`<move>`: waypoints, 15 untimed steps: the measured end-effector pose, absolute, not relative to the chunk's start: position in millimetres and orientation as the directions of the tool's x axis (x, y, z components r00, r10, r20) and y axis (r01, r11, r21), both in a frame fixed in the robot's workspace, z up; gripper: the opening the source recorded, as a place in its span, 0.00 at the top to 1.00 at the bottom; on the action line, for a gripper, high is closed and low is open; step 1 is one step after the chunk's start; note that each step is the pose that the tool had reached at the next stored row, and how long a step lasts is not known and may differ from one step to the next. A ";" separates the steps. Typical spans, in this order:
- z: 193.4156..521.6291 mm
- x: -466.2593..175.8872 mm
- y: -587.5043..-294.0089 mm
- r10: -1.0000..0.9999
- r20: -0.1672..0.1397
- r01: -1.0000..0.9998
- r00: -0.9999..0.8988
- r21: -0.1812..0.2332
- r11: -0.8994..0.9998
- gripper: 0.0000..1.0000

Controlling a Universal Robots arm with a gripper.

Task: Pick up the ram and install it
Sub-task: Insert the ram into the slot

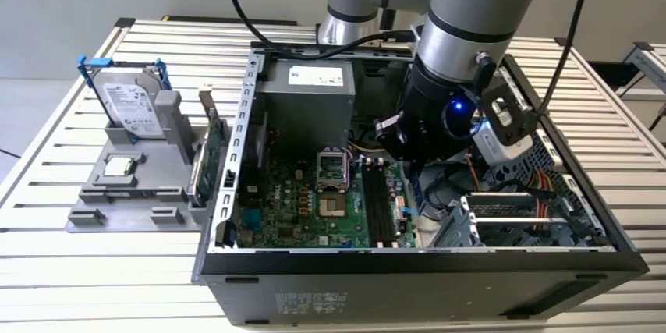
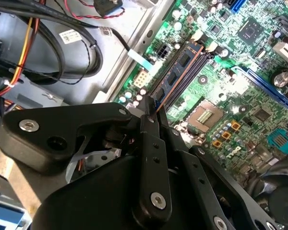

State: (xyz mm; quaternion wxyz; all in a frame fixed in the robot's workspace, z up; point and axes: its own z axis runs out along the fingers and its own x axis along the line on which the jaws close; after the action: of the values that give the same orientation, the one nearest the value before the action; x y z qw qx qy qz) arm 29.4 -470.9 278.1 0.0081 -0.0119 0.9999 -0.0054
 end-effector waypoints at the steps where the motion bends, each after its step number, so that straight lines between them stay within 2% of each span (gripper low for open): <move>1: 277.4 28.9 -470.9 -0.023 -0.016 -0.023 -1.000 -0.011 1.000 1.00; 15: 263.1 25.4 -466.9 -0.013 -0.016 -0.012 -1.000 -0.011 1.000 1.00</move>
State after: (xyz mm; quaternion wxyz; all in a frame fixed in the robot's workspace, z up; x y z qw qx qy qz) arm 25.4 -466.9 263.1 0.0080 -0.0062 0.9999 -0.0054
